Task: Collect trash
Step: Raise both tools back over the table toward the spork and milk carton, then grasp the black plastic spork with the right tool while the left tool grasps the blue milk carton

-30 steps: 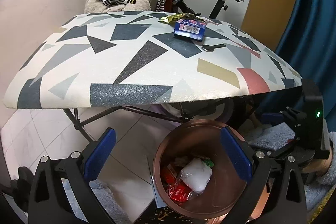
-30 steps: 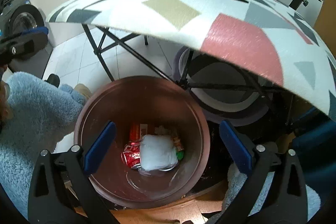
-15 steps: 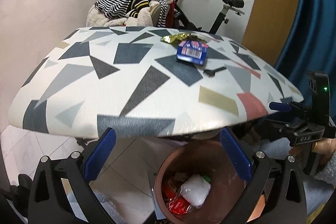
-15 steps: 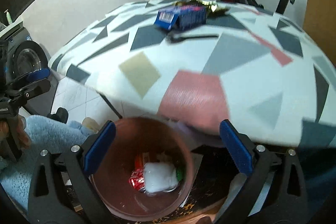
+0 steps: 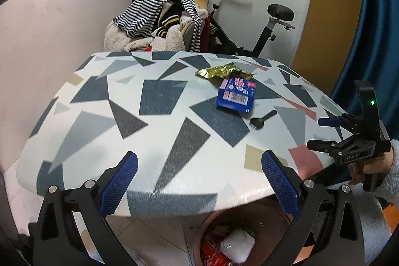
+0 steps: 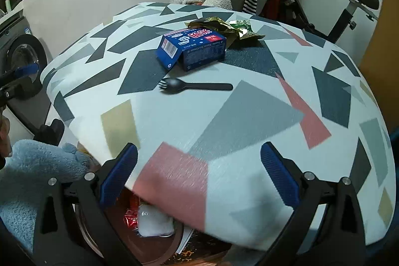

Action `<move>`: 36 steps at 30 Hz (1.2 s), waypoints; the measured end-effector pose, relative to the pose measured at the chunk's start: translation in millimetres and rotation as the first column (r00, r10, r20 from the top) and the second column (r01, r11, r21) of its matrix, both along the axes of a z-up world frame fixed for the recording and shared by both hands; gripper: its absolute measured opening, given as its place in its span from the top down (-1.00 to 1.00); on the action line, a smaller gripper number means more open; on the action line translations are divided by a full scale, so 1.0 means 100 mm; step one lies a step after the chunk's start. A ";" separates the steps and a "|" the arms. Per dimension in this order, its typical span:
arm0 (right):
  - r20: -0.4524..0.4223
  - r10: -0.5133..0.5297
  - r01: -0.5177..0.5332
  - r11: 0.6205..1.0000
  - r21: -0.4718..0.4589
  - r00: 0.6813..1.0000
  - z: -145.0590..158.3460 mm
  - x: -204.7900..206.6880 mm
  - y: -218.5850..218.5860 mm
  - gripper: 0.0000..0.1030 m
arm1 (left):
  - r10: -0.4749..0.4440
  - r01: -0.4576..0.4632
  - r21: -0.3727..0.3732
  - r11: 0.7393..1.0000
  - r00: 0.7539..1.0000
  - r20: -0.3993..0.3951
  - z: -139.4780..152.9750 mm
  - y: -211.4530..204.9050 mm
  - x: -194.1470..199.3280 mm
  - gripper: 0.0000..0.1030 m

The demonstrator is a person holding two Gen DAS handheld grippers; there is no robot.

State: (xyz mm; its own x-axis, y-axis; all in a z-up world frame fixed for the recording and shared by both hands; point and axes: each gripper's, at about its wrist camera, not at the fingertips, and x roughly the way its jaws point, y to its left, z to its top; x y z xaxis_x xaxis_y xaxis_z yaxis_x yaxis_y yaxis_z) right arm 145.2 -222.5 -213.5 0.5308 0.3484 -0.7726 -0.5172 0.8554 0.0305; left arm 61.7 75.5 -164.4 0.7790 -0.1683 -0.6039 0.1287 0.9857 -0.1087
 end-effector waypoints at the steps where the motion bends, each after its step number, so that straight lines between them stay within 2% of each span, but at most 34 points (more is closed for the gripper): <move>1: -0.006 0.006 -0.006 1.000 -0.002 1.000 0.00 0.04 0.00 -0.89 | -0.003 0.003 0.003 1.000 1.000 0.003 0.02 0.00 0.02 -0.89; 9: -0.033 0.074 -0.075 0.997 -0.019 0.997 -0.01 0.31 0.01 -0.86 | -0.031 0.031 0.008 0.999 0.999 0.021 0.16 -0.01 0.22 -0.89; 11: -0.041 0.109 -0.110 0.993 -0.038 0.993 -0.01 0.37 0.03 -0.68 | -0.036 0.036 0.018 0.999 0.999 0.018 0.18 -0.02 0.25 -0.89; 13: -0.043 0.138 -0.140 0.988 -0.058 0.990 0.00 0.42 0.05 -0.62 | -0.038 0.037 0.029 0.999 0.999 0.017 0.19 -0.03 0.28 -0.88; 20: -0.019 0.295 -0.294 0.941 -0.168 0.955 0.00 0.65 0.28 -0.50 | -0.045 0.045 0.018 0.999 0.999 -0.001 0.16 0.02 0.38 -0.88; 26: -0.035 0.389 -0.387 0.896 -0.216 0.920 -0.06 0.85 0.58 -0.43 | -0.043 0.042 -0.037 0.998 0.999 -0.027 0.05 0.07 0.52 -0.88; 32: -0.122 0.428 -0.445 0.868 -0.220 0.895 -0.20 1.04 0.71 -0.16 | -0.047 0.045 -0.054 0.998 0.998 -0.035 -0.02 0.07 0.60 -0.88; 33: -0.139 0.432 -0.451 0.873 -0.187 0.891 -0.21 1.07 0.69 -0.15 | -0.048 0.046 -0.056 0.997 0.998 -0.035 -0.02 0.07 0.61 -0.88; 36: -0.182 0.428 -0.453 0.883 -0.124 0.885 -0.21 1.06 0.63 0.10 | -0.052 0.049 -0.063 0.997 0.998 -0.037 -0.05 0.08 0.63 -0.88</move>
